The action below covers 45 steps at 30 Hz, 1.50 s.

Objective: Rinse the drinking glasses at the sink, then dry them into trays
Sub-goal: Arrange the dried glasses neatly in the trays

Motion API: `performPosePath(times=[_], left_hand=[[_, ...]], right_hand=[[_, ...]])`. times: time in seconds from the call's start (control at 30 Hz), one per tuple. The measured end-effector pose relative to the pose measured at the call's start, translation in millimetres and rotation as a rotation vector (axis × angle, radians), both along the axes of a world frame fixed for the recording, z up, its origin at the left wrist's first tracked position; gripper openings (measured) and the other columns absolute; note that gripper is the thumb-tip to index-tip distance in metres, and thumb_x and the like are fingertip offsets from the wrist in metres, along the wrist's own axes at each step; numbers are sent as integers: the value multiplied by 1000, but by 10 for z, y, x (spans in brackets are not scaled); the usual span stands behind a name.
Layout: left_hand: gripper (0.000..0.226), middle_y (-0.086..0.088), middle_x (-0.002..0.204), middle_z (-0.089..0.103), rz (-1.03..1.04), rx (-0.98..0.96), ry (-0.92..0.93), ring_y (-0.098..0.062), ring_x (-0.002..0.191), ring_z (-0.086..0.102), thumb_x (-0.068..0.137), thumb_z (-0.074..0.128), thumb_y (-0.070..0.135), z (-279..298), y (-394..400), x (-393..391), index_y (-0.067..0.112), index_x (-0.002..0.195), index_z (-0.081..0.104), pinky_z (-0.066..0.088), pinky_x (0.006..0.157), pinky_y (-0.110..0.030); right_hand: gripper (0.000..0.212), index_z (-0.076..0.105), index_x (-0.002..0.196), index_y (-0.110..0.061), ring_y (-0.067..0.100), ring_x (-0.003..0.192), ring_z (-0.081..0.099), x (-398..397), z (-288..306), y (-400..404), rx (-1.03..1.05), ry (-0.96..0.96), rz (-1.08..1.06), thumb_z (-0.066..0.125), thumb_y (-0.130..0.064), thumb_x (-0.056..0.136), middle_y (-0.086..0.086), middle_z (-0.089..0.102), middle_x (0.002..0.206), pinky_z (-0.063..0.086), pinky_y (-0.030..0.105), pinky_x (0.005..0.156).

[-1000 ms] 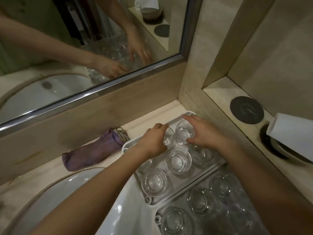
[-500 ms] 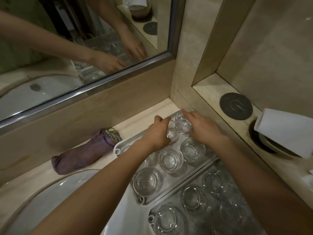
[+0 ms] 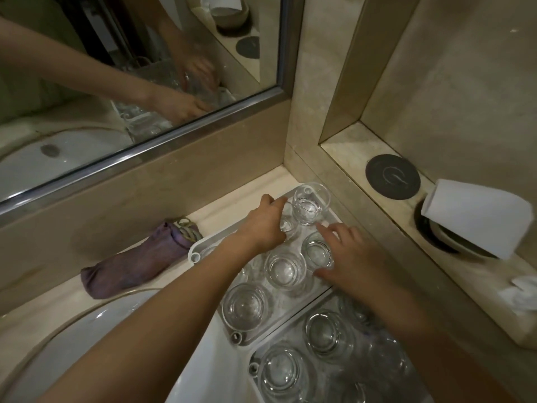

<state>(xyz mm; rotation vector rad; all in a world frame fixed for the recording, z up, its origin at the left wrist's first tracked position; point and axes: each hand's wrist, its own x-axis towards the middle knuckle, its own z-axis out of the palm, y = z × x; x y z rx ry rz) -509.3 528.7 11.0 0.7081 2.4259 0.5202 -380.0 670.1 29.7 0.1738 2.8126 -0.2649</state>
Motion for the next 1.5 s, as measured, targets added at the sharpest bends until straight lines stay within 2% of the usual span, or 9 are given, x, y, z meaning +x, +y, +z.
performPosePath(times=[0.17, 0.47, 0.6, 0.7, 0.8, 0.97, 1.1, 1.33, 1.5], left_hand=[[83, -5, 149, 32, 21, 96, -17, -25, 124, 48, 85, 69, 20, -37, -117, 71, 20, 152, 20, 36, 92, -25], [82, -7, 154, 27, 214, 258, -146, -22, 138, 34, 90, 67, 25, -2, -188, 180, 18, 153, 15, 29, 108, -26], [77, -9, 147, 34, 322, 209, -32, -23, 134, 36, 89, 64, 42, 93, -301, 408, 15, 150, 25, 31, 107, -30], [81, -7, 141, 41, 176, -35, 106, -24, 130, 35, 82, 62, 60, 158, -348, 634, 15, 144, 34, 31, 105, -34], [81, -7, 135, 44, 0, -197, 184, -26, 124, 37, 80, 63, 61, 138, -337, 780, 15, 141, 35, 32, 103, -35], [71, -10, 134, 41, -128, -198, 265, -26, 122, 36, 86, 63, 45, 81, -296, 805, 11, 141, 32, 32, 101, -33], [70, -11, 132, 36, -227, -193, 363, -27, 122, 32, 86, 63, 47, 109, -171, 757, 10, 139, 36, 32, 99, -34], [58, -13, 130, 38, -252, -210, 409, -30, 122, 33, 89, 61, 39, 134, 77, 747, 7, 133, 41, 31, 99, -36], [55, -13, 130, 40, -233, -239, 416, -30, 122, 34, 90, 61, 33, 108, 81, 776, 7, 133, 39, 32, 98, -36]], right_hand=[[84, 12, 152, -21, 19, 128, 33, -44, -102, 47, -3, 55, -91, 59, -48, 88, -2, 30, 149, 30, 27, 101], [78, 7, 153, -15, 26, 132, 30, -124, -210, 153, 94, 110, -83, 54, -36, 94, 6, 26, 154, 29, 36, 108], [80, 15, 153, -9, 31, 133, 34, -81, -272, 123, 104, 133, -131, 61, -32, 91, 12, 32, 152, 33, 42, 106], [82, 41, 142, -1, 43, 115, 53, -29, -402, 121, 70, 221, -170, 81, -20, 73, 23, 53, 133, 47, 53, 91], [84, 43, 140, 0, 45, 114, 54, 12, -439, 128, 29, 250, -228, 84, -13, 68, 25, 54, 130, 48, 55, 90], [81, 24, 151, -8, 36, 134, 34, 23, -404, 149, -14, 244, -247, 70, -18, 85, 18, 37, 147, 33, 47, 108], [78, 15, 153, -13, 27, 137, 24, 18, -335, 187, -57, 212, -213, 62, -24, 91, 11, 29, 152, 24, 36, 111], [74, 21, 151, -10, 29, 138, 25, 56, -301, 218, -138, 216, -231, 63, -13, 90, 15, 31, 149, 25, 38, 112], [69, 29, 149, -9, 33, 137, 27, 81, -310, 208, -88, 187, -184, 64, -16, 90, 17, 33, 149, 27, 41, 111]])
